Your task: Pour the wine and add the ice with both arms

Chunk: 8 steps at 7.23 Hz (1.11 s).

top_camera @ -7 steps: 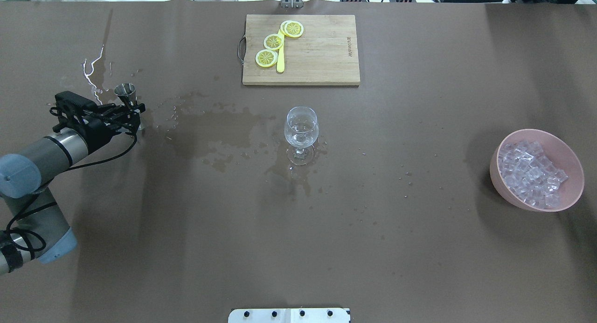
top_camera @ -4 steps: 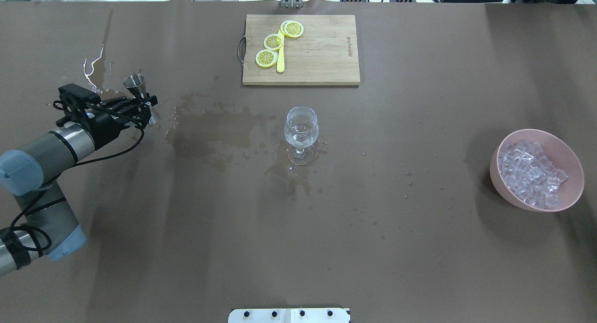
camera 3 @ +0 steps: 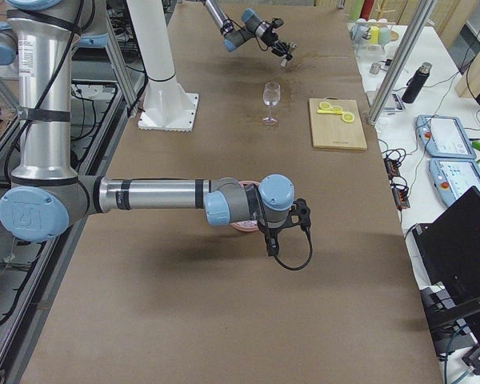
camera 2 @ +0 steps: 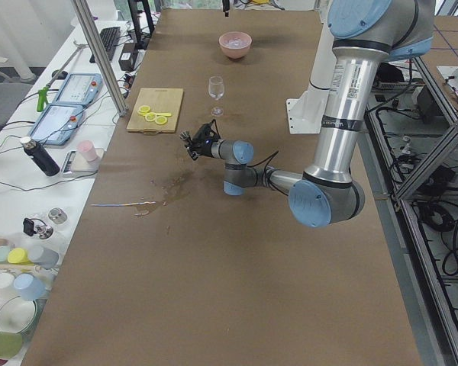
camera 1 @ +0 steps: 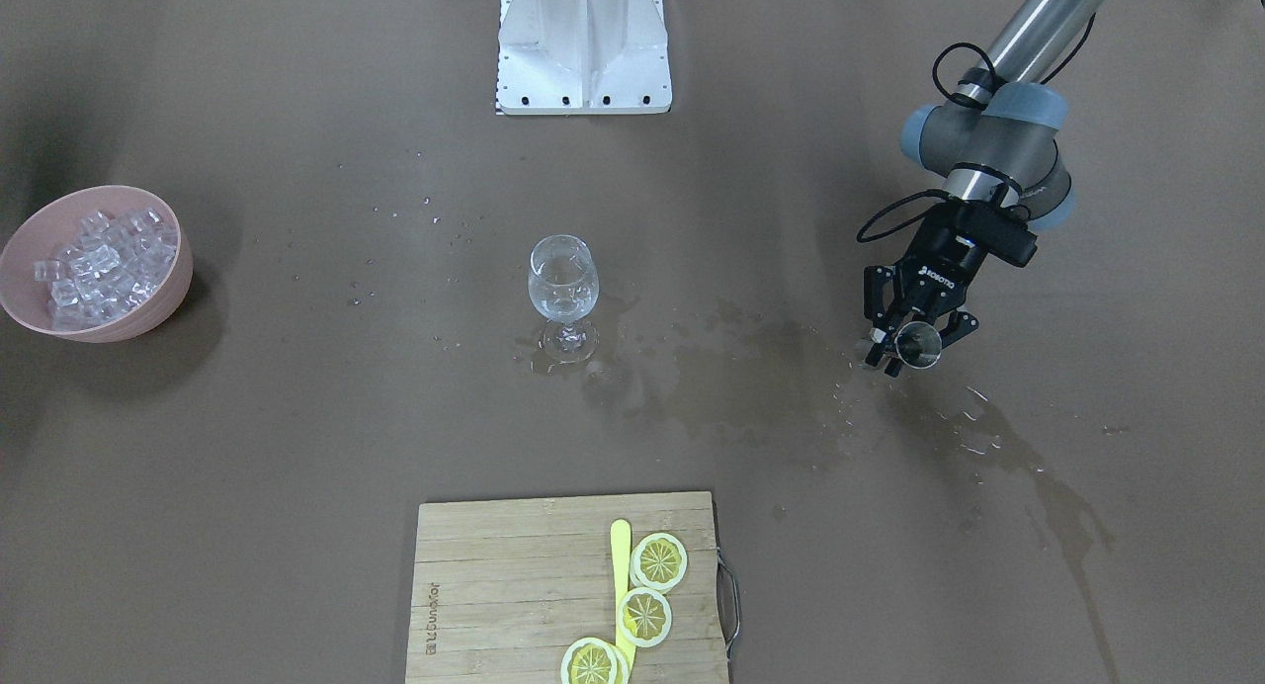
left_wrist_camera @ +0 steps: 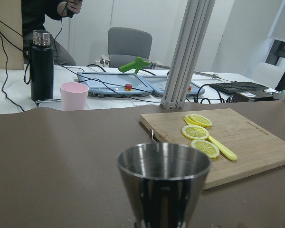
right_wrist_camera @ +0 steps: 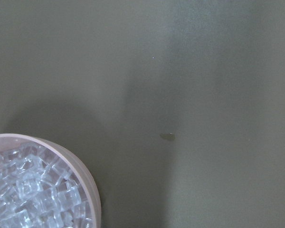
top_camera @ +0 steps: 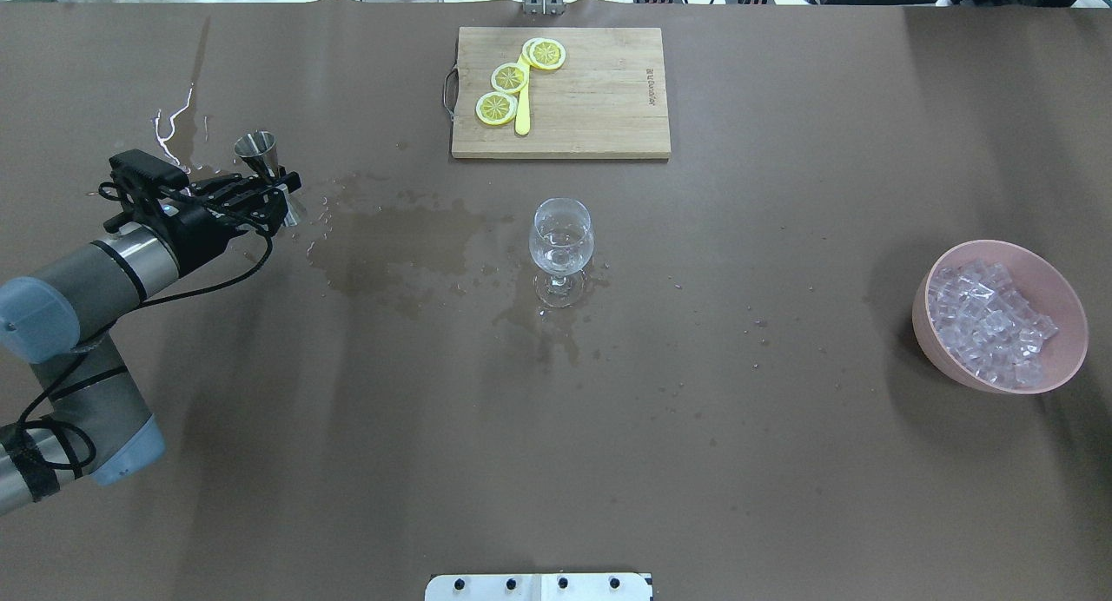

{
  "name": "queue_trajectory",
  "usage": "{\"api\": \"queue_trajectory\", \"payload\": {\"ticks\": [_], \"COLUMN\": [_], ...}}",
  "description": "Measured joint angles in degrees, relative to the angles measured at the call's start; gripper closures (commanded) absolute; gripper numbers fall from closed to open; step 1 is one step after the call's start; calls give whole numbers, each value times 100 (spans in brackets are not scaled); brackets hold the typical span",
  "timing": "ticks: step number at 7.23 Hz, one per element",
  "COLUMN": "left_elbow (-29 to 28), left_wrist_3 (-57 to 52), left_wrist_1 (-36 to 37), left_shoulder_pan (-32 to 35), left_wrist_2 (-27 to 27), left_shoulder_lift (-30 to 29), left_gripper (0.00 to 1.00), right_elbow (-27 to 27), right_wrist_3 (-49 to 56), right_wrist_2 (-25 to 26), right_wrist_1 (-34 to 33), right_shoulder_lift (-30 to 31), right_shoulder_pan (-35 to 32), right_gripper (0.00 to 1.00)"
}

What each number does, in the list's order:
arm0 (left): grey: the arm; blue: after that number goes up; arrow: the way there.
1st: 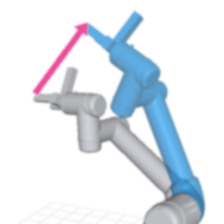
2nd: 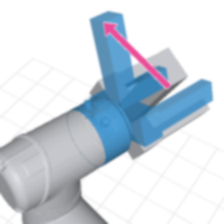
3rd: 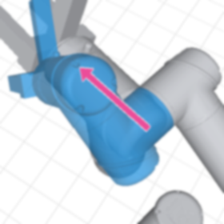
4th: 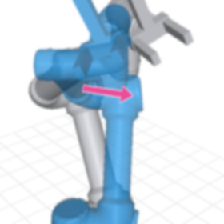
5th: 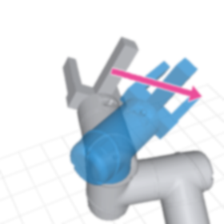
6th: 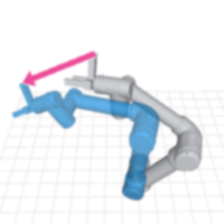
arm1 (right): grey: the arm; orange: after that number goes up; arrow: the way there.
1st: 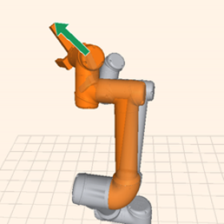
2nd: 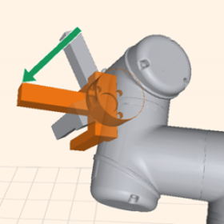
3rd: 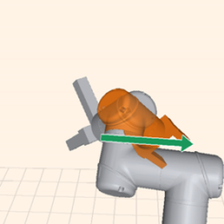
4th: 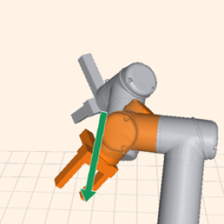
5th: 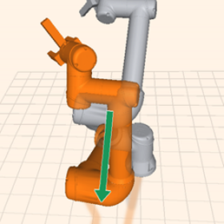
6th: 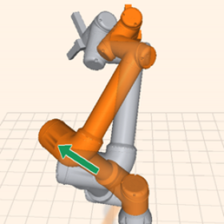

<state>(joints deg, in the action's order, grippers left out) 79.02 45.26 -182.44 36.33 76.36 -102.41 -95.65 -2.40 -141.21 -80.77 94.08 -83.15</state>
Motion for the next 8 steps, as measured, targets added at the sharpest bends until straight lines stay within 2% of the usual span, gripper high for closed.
{"api": "queue_trajectory", "payload": {"ticks": [3, 5, 8], "left_elbow": [172, 356, 668], "left_wrist_3": [-331, -405, -1308], "left_wrist_1": [65, 408, 627], "left_shoulder_pan": [-23, -87, -286], "left_wrist_2": [-2, -19, -69], "left_shoulder_lift": [-93, -239, -346], "left_gripper": [100, 100, 100], "right_elbow": [41, 100, 54], "right_wrist_3": [-14, -19, -25], "right_wrist_2": [-6, -4, -5], "right_wrist_1": [25, 27, 120], "right_shoulder_lift": [10, 6, -8], "right_shoulder_pan": [0, -2, -1], "right_gripper": [0, 0, 0]}}
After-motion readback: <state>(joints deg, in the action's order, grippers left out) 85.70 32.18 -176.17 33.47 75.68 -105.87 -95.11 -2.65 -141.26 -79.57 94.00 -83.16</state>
